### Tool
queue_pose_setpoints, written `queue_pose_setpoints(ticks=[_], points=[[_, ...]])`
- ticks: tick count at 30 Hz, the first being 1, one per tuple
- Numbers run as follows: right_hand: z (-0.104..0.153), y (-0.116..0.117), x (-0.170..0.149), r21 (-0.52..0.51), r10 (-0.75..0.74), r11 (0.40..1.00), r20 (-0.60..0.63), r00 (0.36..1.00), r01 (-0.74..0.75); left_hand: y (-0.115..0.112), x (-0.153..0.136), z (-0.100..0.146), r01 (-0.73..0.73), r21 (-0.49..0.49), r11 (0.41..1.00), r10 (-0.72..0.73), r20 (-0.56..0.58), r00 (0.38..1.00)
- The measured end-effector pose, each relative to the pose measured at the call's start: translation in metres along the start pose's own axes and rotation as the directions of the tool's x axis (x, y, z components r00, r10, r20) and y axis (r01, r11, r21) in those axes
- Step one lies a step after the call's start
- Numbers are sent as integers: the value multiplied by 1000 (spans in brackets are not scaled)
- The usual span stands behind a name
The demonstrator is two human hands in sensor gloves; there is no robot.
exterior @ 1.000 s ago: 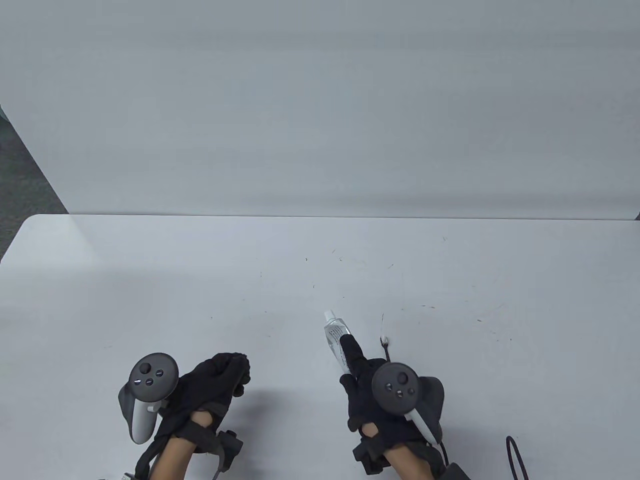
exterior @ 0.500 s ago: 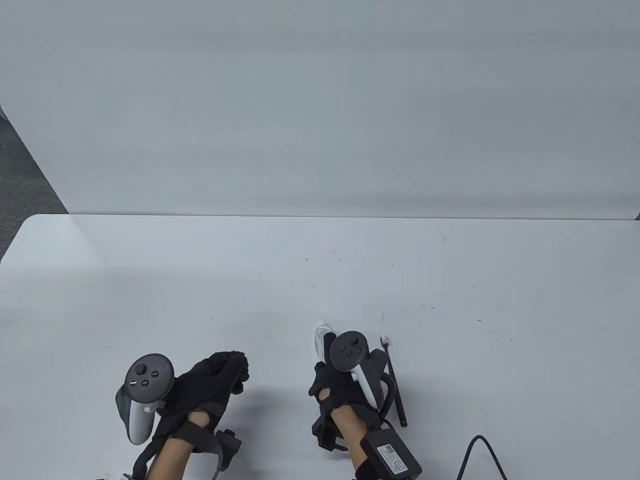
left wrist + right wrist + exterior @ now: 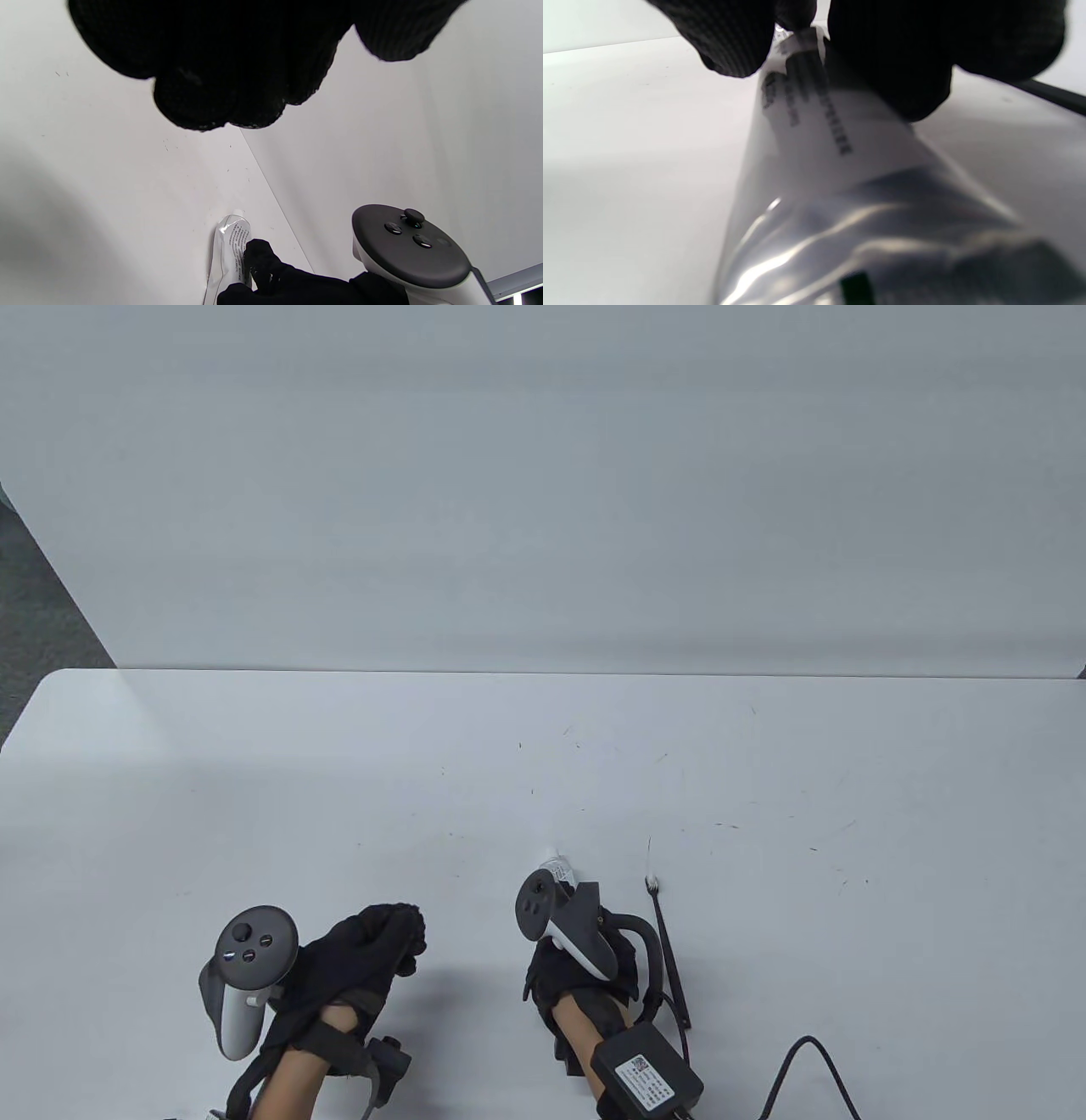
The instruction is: Squeeze toothpaste onto toothbrush
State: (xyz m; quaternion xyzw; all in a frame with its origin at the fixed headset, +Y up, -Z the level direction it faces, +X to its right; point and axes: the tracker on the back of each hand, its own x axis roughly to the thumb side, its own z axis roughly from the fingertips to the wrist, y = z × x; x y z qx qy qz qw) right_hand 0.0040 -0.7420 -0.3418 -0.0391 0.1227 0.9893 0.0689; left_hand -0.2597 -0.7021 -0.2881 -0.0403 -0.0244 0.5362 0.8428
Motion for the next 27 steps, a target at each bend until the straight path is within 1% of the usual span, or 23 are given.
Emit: queue_pose_setpoints(ticks=[10,12,13,14,15,16,17,18,19,20,21,22,23,24,25,27], points=[[4,-12,-14,23,-44,999,8,999,44,-1,0,0,7,-3,1000,-8,-7,1000],[8,-21,-16,28,-77,997,35,996,76,0,1,0,9,0,1000,-9,-3,1000],[13,-34,-19,34,-109,994,61,992,107,2,2,1,15,6,1000,-15,4,1000],[16,-40,-20,28,-120,993,73,990,118,3,3,1,23,12,1000,-23,-2,1000],[24,-55,-24,-15,-151,988,115,982,154,6,4,3,40,40,998,-40,-5,999],[29,-65,-28,-61,-174,981,147,974,184,8,6,4,54,63,997,-54,3,999],[41,-84,-36,-154,-210,956,228,951,248,12,10,7,83,111,990,-86,17,996],[51,-98,-45,-227,-227,926,303,925,302,16,15,10,131,160,978,-139,35,990],[63,-110,-54,-301,-228,884,391,891,358,19,21,15,190,214,958,-207,59,977],[69,-114,-58,-331,-223,863,432,874,383,20,26,18,233,248,940,-260,79,963],[83,-122,-71,-423,-166,798,531,831,429,20,35,23,325,303,896,-369,100,924],[95,-126,-81,-500,-95,755,557,825,425,19,44,28,442,356,823,-506,108,856],[100,-126,-86,-537,-60,737,553,831,411,17,49,31,520,380,765,-595,111,796],[109,-126,-97,-614,26,697,538,842,371,12,57,35,635,406,657,-725,110,680],[115,-123,-105,-662,90,670,521,849,335,8,61,37,694,419,585,-791,106,603],[122,-116,-119,-720,198,643,487,851,262,-3,67,41,800,450,397,-910,76,409]])
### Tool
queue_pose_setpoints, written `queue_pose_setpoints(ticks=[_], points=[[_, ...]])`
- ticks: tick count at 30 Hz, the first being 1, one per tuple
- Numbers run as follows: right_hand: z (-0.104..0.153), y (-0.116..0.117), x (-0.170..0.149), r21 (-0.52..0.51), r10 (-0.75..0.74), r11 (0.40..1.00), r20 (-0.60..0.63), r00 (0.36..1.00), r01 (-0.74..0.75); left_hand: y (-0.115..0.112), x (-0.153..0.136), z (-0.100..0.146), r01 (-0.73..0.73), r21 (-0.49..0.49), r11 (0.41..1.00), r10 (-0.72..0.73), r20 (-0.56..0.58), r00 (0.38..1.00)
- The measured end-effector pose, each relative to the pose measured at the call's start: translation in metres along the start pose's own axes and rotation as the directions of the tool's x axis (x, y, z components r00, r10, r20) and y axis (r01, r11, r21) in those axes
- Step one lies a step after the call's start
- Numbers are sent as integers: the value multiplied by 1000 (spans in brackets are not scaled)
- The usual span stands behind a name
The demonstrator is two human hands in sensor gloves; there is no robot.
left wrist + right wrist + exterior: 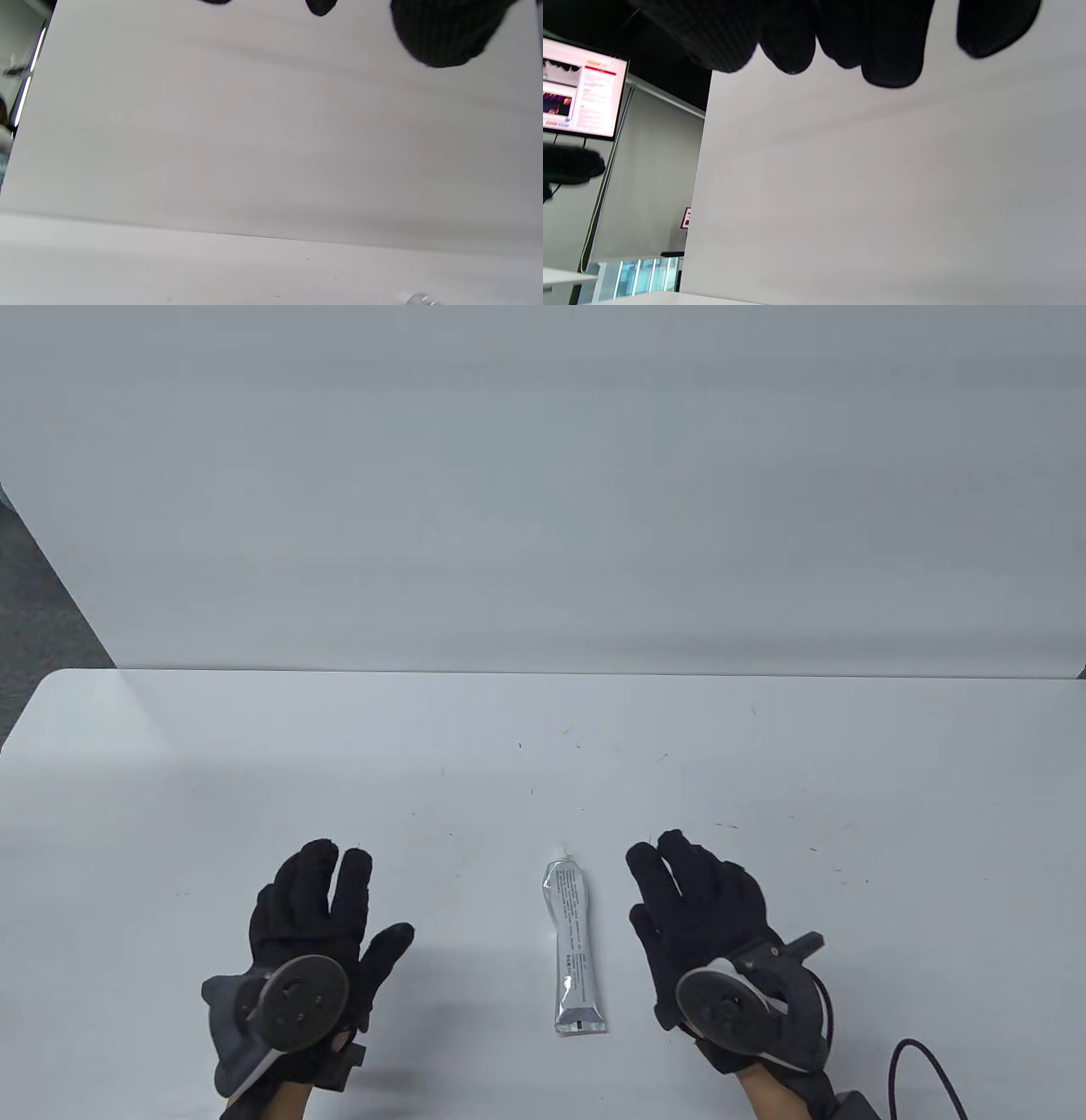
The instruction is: Squeeze toothpaste onto toothbrush
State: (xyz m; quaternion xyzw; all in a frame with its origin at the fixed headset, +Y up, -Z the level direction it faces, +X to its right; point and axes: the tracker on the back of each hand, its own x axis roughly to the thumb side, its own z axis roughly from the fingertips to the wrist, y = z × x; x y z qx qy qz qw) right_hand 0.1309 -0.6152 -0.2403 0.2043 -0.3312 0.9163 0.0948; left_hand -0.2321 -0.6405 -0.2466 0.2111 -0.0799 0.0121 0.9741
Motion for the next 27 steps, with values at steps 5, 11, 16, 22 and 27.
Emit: queue_pose_setpoints(ticks=[5,11,16,22,27], points=[[33,29,-31,230,133,965,-27,991,-123,-17,15,-1,107,-99,989,-103,46,994],[42,46,-43,301,141,945,-29,990,-126,-56,8,-9,133,-316,940,-131,27,991],[43,48,-50,317,72,948,-102,992,-37,-82,1,-12,91,-427,900,-95,12,995],[43,47,-53,319,50,948,-152,987,1,-90,3,-13,79,-447,891,-82,13,997],[43,47,-54,322,36,946,-179,983,23,-90,3,-12,67,-453,889,-70,10,997]])
